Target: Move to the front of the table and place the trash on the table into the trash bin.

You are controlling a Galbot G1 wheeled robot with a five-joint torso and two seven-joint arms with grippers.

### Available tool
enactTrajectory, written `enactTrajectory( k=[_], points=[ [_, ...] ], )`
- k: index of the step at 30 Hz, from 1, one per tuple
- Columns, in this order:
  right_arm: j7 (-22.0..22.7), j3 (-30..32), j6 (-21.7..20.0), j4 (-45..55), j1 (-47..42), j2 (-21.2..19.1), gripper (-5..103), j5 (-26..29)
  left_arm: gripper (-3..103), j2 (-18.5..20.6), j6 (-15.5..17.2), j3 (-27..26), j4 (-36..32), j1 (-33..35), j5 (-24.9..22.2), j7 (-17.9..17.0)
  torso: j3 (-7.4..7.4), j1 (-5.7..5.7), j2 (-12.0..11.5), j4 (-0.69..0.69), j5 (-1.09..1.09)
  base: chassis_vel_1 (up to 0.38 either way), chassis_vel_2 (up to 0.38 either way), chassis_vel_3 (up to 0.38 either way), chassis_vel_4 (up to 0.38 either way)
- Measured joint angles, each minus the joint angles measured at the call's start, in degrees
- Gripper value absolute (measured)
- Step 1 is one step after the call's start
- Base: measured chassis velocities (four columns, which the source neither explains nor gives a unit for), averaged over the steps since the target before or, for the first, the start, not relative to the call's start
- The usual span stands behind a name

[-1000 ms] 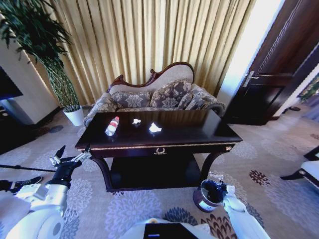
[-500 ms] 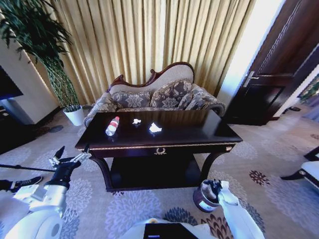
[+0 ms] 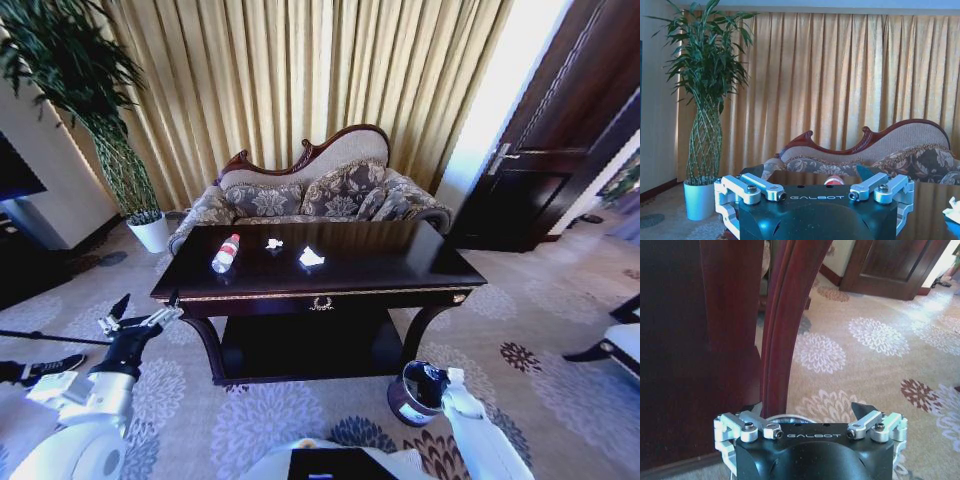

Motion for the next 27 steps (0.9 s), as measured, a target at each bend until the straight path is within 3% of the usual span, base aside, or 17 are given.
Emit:
enactTrajectory(
  k=[6, 12, 18, 19, 21, 27],
  points=[
    [0.99, 1.19, -0.76, 15.57, -3.71, -1.89, 100, 6.67, 100, 0.32, 0.0, 0.2, 0.0, -0.36, -0.08, 0.02, 0.0, 0.0, 0.0, 0.02, -0.02, 0.0, 0.0, 0.0, 0.0],
    [1.17, 4.39, -2.08, 29.96, -6.21, -2.33, 100, 8.0, 100, 0.32, 0.04, 0.27, 0.0, -0.47, -0.15, 0.04, 0.0, 0.0, 0.0, 0.02, -0.02, 0.0, 0.0, 0.0, 0.0],
    [1.98, 8.07, -5.85, 45.97, -9.27, -2.43, 100, 9.21, 100, 0.38, 0.06, -0.2, 0.0, -0.28, -0.45, 0.03, 0.0, 0.0, 0.0, -0.02, -0.02, 0.0, 0.0, 0.0, 0.0],
    [2.67, 8.31, -7.79, 52.34, -10.51, -2.54, 100, 10.36, 100, 0.37, 0.06, -0.34, 0.0, -0.12, -0.51, 0.04, 0.0, 0.0, 0.0, 0.0, -0.04, 0.0, 0.0, 0.0, 0.0],
    [2.96, 7.03, -10.65, 60.3, -12.62, -2.3, 100, 11.02, 100, 0.19, 0.06, -0.23, 0.0, -0.12, -0.52, 0.04, -0.01, 0.0, 0.0, 0.0, -0.03, 0.0, 0.0, 0.0, 0.0],
    [3.0, 3.39, -12.46, 70.35, -15.61, -1.32, 100, 12.37, 100, 0.03, 0.07, 0.12, 0.0, -0.17, -0.33, 0.04, 0.0, 0.0, 0.0, 0.0, -0.03, 0.0, 0.0, 0.0, 0.0]
  ],
)
